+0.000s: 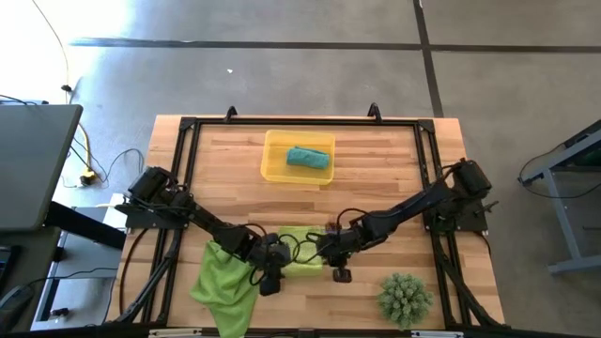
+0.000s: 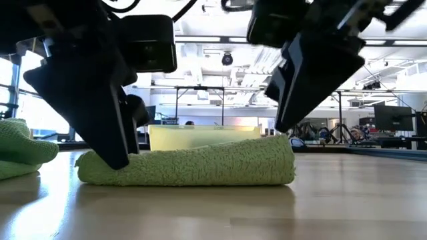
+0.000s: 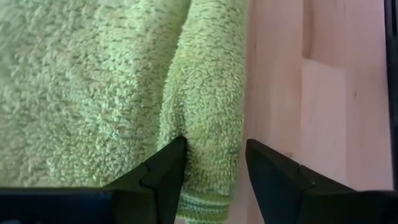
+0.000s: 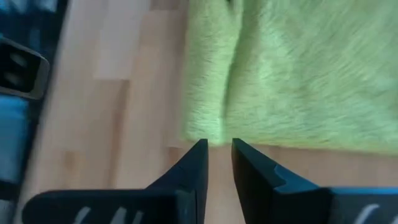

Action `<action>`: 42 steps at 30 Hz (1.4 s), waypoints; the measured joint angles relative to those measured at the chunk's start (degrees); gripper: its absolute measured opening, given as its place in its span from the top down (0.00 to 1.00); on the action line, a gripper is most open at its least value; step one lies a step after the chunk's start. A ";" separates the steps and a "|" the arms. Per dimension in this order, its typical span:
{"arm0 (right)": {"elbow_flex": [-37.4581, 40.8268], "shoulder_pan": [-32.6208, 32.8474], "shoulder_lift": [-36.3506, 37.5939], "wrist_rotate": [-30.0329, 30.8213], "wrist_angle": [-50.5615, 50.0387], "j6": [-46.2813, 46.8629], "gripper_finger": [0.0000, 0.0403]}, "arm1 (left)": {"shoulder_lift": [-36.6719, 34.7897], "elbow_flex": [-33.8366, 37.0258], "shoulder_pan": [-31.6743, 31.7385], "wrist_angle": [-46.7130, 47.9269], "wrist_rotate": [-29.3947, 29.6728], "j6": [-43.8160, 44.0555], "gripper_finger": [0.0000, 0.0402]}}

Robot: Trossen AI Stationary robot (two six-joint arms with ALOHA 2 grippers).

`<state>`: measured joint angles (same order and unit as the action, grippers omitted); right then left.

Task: Roll microfiber towels into tight, uniform cylinder then place into a basket
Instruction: Roll the light green microfiber towel

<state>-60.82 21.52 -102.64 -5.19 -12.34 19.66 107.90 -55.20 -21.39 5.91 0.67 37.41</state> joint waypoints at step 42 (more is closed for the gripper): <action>-0.22 8.02 -7.99 20.24 6.63 -16.81 0.54 | 0.13 0.13 2.95 -3.38 -1.52 9.35 0.59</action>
<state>-61.03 29.54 -110.63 15.05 -5.71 2.84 108.03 -55.07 -18.44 2.53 -0.85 46.76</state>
